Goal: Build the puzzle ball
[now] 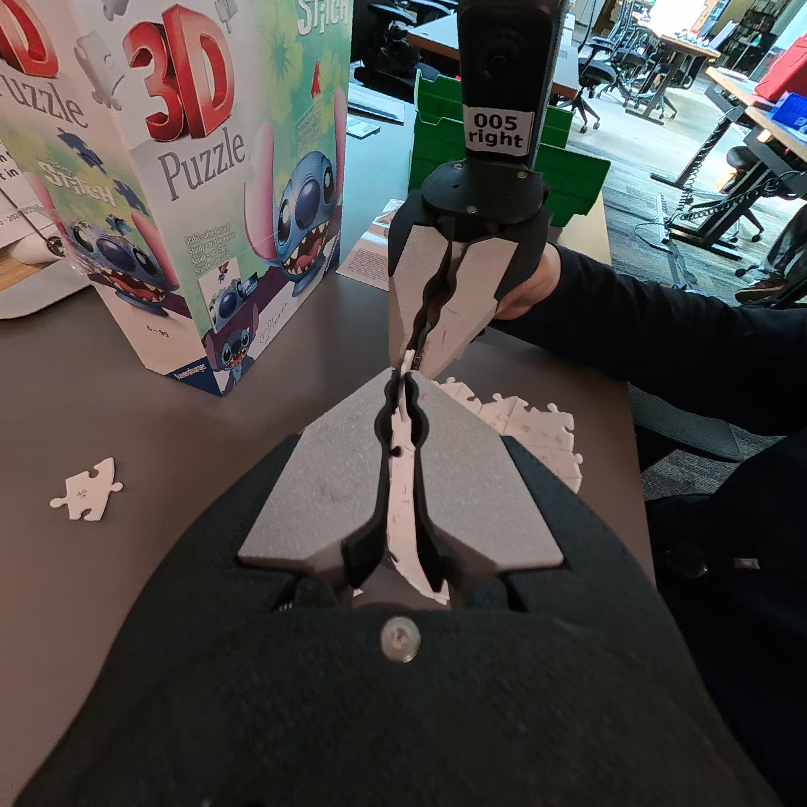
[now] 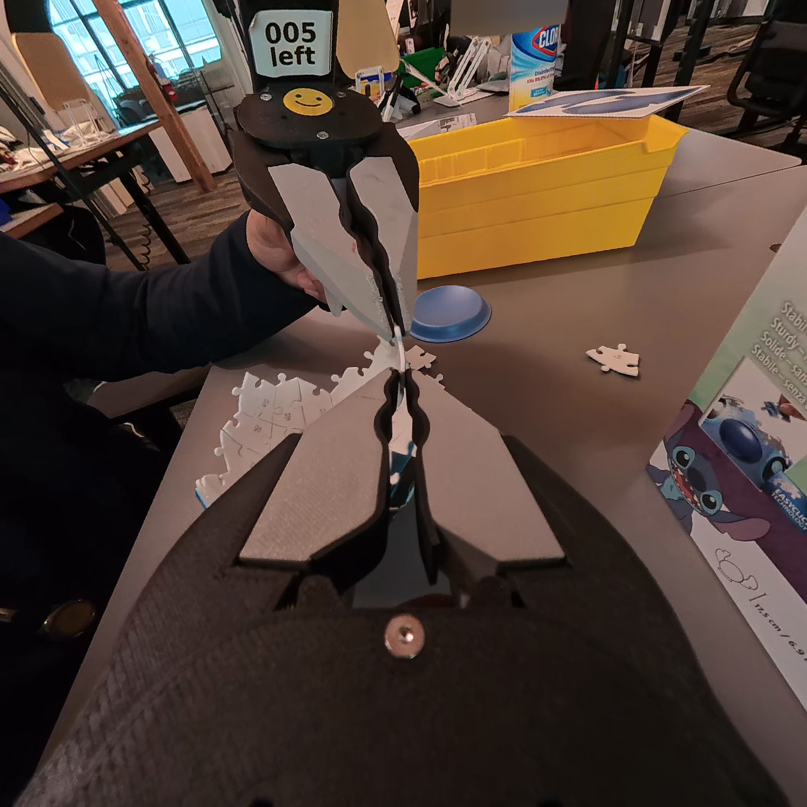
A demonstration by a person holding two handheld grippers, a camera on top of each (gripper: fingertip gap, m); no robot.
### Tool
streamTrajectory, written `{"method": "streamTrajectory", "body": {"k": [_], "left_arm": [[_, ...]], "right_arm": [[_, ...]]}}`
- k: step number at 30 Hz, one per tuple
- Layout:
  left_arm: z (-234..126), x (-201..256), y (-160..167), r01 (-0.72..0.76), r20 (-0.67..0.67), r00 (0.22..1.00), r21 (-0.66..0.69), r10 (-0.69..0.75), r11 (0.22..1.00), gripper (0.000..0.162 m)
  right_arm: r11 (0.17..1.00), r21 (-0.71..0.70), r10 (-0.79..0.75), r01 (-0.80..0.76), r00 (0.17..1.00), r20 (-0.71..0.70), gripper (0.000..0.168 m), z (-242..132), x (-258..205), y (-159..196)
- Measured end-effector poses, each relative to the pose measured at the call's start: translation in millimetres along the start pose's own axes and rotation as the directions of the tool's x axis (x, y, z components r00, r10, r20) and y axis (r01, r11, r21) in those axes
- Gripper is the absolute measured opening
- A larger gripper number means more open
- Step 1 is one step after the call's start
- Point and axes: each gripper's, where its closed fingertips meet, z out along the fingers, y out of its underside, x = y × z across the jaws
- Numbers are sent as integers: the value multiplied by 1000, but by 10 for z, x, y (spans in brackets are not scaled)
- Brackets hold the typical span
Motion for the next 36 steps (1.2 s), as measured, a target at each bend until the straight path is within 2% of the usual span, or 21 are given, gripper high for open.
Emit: {"method": "streamTrajectory", "body": {"k": [28,36], "left_arm": [[33,-17,98,-59,32,998,-64,62,996,0],[25,-17,93,-83,48,995,-71,87,994,0]], "right_arm": [[999,-51,-13,13,1000,-6,2,44,11,103],[999,-35,-10,11,1000,13,11,13,-8,70]]}}
